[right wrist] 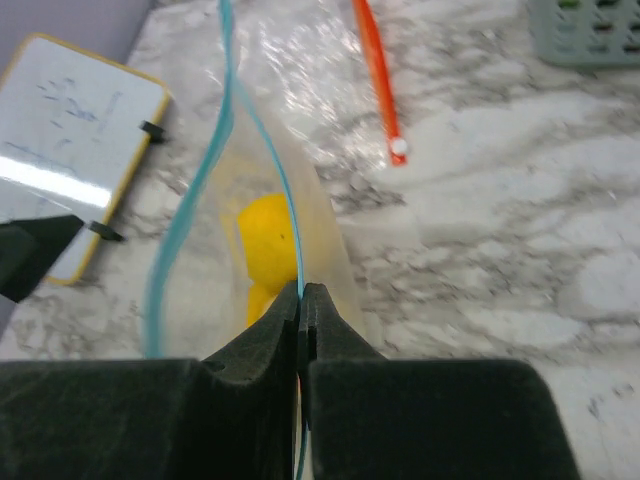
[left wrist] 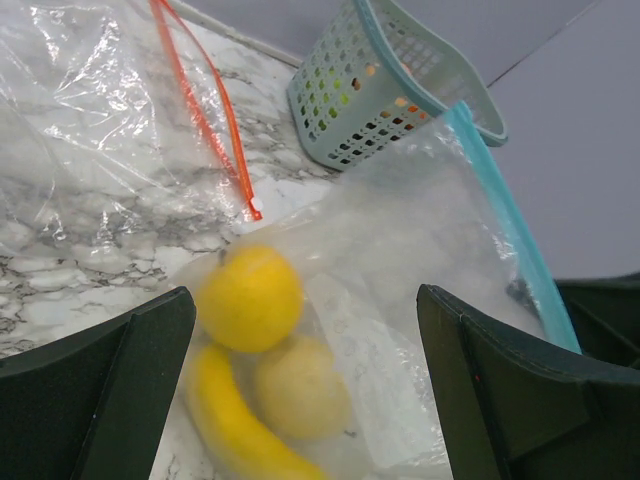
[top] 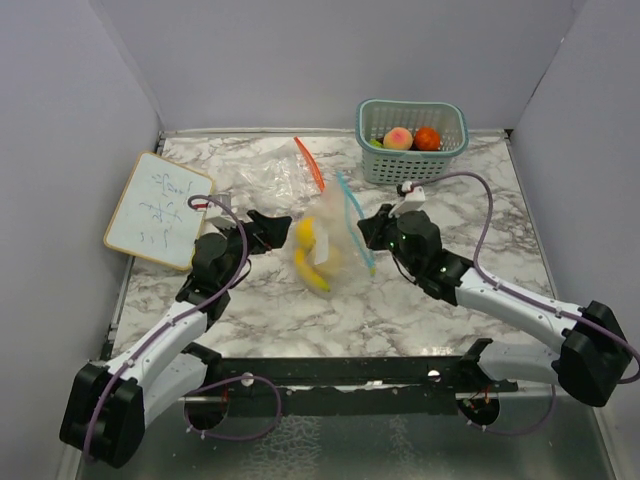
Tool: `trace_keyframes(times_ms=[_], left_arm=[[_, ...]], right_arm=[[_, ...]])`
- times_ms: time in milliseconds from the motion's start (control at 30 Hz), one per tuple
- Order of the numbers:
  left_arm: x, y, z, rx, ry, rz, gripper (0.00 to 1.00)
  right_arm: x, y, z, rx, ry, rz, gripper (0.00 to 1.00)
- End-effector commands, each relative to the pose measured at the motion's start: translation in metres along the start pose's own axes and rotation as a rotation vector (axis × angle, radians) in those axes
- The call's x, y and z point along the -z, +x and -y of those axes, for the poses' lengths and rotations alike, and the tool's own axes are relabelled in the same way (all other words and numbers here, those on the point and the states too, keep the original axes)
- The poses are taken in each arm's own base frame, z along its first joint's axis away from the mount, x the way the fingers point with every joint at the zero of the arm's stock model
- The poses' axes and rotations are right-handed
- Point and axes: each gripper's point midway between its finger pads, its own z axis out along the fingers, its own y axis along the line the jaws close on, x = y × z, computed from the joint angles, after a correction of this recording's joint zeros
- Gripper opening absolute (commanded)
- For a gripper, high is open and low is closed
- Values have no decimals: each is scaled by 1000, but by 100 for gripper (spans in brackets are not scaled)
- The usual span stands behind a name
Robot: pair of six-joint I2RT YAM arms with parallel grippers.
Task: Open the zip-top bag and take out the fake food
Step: Open the zipper of the food storage bag at the center of the board.
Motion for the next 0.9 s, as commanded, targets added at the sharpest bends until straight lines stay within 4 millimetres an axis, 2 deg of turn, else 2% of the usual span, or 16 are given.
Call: trace_keyframes(times_ms=[0, 67, 133, 233, 333, 600, 733, 867], left_arm=[[-10, 14, -2, -29, -58, -37, 95], [-10, 27, 4, -83, -101, -53, 95], [-12, 38, 14, -125, -122, -71, 95], [-21, 56, 31, -153, -120, -119, 96], [-31, 71, 55, -175, -86, -146, 96], [-41, 119, 126, -315, 2, -211, 99], [-43, 135, 148, -346, 31, -232, 99], [-44, 148, 163, -366, 64, -247, 99]], right_arm=[[22, 54, 62, -20, 162, -66, 2], [32, 75, 76, -24, 178, -101, 2], [40, 88, 85, -36, 196, -127, 2], [48, 96, 92, -46, 211, -138, 2], [55, 96, 95, -54, 217, -137, 4], [76, 71, 86, -134, 151, -35, 6], [84, 63, 85, -131, 110, 17, 7], [84, 70, 90, -134, 141, -14, 8]])
